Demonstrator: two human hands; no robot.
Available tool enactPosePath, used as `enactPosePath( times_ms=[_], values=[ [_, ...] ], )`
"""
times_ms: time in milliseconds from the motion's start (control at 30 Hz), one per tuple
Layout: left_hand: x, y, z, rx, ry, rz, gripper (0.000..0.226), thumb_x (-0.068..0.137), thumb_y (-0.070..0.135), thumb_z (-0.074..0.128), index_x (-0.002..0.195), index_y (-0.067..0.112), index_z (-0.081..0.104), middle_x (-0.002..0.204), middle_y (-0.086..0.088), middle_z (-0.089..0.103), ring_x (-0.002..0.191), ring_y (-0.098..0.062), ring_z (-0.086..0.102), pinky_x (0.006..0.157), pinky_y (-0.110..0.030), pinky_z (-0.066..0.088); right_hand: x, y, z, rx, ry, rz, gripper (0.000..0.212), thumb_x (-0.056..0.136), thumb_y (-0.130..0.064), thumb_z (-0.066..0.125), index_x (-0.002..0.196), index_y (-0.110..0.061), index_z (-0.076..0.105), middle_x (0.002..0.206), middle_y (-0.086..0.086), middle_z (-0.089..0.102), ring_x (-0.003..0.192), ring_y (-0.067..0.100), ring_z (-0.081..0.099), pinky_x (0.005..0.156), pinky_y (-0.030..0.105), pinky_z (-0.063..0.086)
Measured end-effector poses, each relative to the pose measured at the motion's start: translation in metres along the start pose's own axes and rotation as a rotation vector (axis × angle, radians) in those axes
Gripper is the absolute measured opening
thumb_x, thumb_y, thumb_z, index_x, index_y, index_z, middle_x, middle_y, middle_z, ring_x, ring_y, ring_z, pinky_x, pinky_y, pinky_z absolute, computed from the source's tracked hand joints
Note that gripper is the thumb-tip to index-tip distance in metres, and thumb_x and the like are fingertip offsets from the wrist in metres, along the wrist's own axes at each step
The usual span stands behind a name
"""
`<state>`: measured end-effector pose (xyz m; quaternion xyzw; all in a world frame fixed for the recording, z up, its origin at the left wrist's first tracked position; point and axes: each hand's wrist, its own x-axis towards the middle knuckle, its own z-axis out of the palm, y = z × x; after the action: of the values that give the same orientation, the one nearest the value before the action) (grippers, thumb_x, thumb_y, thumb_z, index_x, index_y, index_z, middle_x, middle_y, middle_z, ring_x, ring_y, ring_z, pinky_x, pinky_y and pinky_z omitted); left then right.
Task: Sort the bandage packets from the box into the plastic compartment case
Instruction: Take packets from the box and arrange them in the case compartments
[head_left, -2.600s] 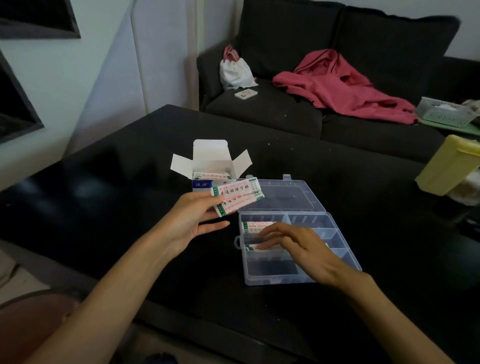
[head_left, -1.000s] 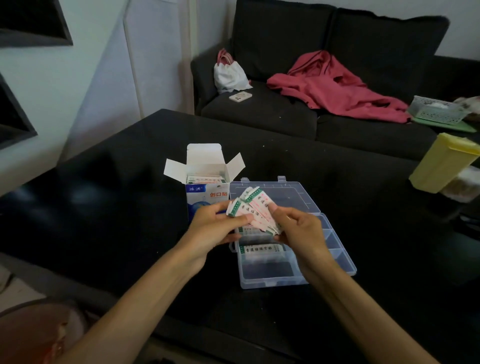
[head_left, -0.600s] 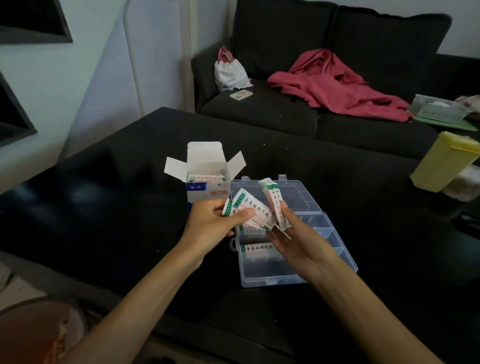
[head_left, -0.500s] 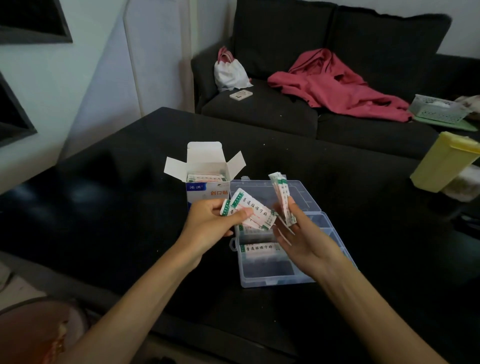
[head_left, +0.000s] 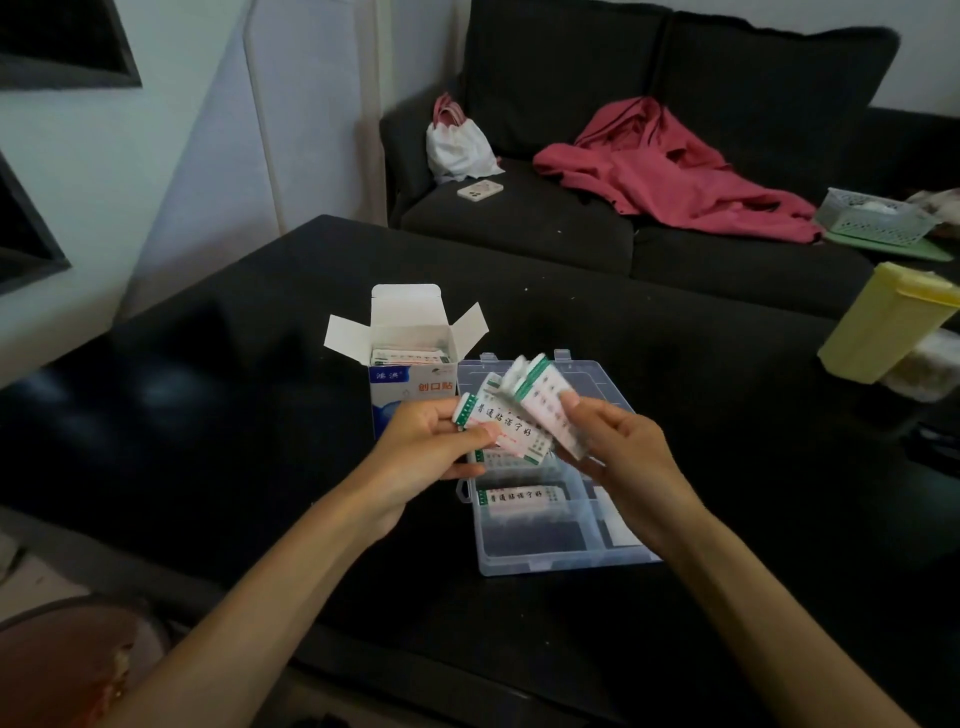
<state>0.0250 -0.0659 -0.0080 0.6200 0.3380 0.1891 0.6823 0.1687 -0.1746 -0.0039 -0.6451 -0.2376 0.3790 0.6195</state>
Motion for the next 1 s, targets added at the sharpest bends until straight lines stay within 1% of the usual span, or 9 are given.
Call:
enactPosePath(
  times_ms=[100,233,333,400,533,633,700,867,1000],
  values=[
    [-0.001,0.000,0.001,-0.065,-0.020,-0.038,0.017,0.086,0.013,0.063,0.103,0.017,0.065,0.090,0.000,0.074,0.085,-0.008,0.071,0.065,-0.020,0.056,-0.001,0.005,0.004,-0.134,0.048,-0.170,0.008,0.083,-0.020,0.064,0.090,-0.017,0.067,0.082,0.002,0.071,0.075,0.013,0.071,0.061,0.021,0.057],
    [0.000,0.000,0.005,-0.136,-0.005,-0.056,0.020,0.091,0.009,0.056,0.110,0.015,0.062,0.100,-0.005,0.071,0.092,-0.014,0.069,0.070,-0.024,0.057,-0.002,0.010,0.006,-0.223,0.052,-0.343,0.013,0.082,-0.018,0.067,0.094,-0.020,0.069,0.088,-0.002,0.071,0.078,0.010,0.071,0.059,0.021,0.056],
    [-0.001,-0.005,0.017,-0.255,0.010,-0.082,0.017,0.097,0.012,0.043,0.105,0.017,0.058,0.098,-0.009,0.069,0.086,-0.013,0.068,0.064,-0.024,0.055,-0.001,0.017,0.012,-0.402,0.119,-0.439,0.015,0.086,-0.020,0.063,0.100,-0.021,0.066,0.095,-0.004,0.068,0.081,0.009,0.069,0.060,0.021,0.056],
    [0.000,-0.011,0.028,-0.302,0.043,-0.080,0.021,0.098,0.019,0.038,0.104,0.015,0.057,0.097,-0.010,0.070,0.082,-0.013,0.067,0.063,-0.024,0.050,0.001,0.022,0.019,-0.467,0.155,-0.476,0.016,0.089,-0.020,0.060,0.104,-0.021,0.063,0.101,-0.004,0.065,0.085,0.009,0.067,0.063,0.024,0.058],
    [0.002,-0.013,0.043,-0.313,0.156,-0.079,0.027,0.101,0.024,0.036,0.124,0.017,0.047,0.096,-0.005,0.066,0.082,-0.012,0.065,0.075,-0.031,0.054,-0.004,0.027,0.031,-0.484,0.106,-0.396,0.020,0.096,-0.021,0.047,0.115,-0.026,0.049,0.117,-0.002,0.057,0.098,0.010,0.063,0.072,0.025,0.058],
    [-0.001,-0.010,0.044,-0.160,0.143,-0.034,0.024,0.101,0.019,0.039,0.124,0.021,0.044,0.094,0.003,0.060,0.078,-0.003,0.061,0.058,-0.015,0.051,-0.008,0.029,0.030,-0.549,0.028,-0.383,0.027,0.099,-0.018,0.039,0.126,-0.023,0.044,0.124,-0.002,0.051,0.107,0.010,0.057,0.077,0.017,0.055],
    [-0.003,-0.008,0.033,0.028,0.088,0.041,0.013,0.098,0.015,0.045,0.109,0.020,0.050,0.091,0.004,0.062,0.071,-0.002,0.064,0.051,-0.009,0.047,-0.010,0.024,0.020,-0.565,-0.032,-0.377,0.027,0.098,-0.017,0.043,0.124,-0.023,0.048,0.117,-0.004,0.056,0.098,0.007,0.061,0.072,0.015,0.054],
    [-0.013,-0.015,-0.001,0.406,-0.202,0.188,0.017,0.086,0.010,0.065,0.098,0.022,0.066,0.093,0.008,0.070,0.083,0.004,0.066,0.068,-0.014,0.050,-0.020,0.009,-0.020,-0.605,-0.327,-0.217,0.020,0.089,-0.016,0.058,0.103,-0.029,0.061,0.094,-0.010,0.063,0.075,-0.006,0.065,0.056,0.011,0.050],
    [-0.016,-0.026,-0.002,0.789,-0.151,0.268,0.028,0.083,0.027,0.070,0.108,0.036,0.060,0.093,0.018,0.070,0.066,0.010,0.058,0.063,-0.019,0.046,-0.021,0.020,-0.026,-0.777,-0.348,-0.273,0.024,0.086,-0.021,0.063,0.108,-0.030,0.065,0.106,-0.007,0.065,0.091,0.002,0.065,0.069,0.018,0.056]
  ],
)
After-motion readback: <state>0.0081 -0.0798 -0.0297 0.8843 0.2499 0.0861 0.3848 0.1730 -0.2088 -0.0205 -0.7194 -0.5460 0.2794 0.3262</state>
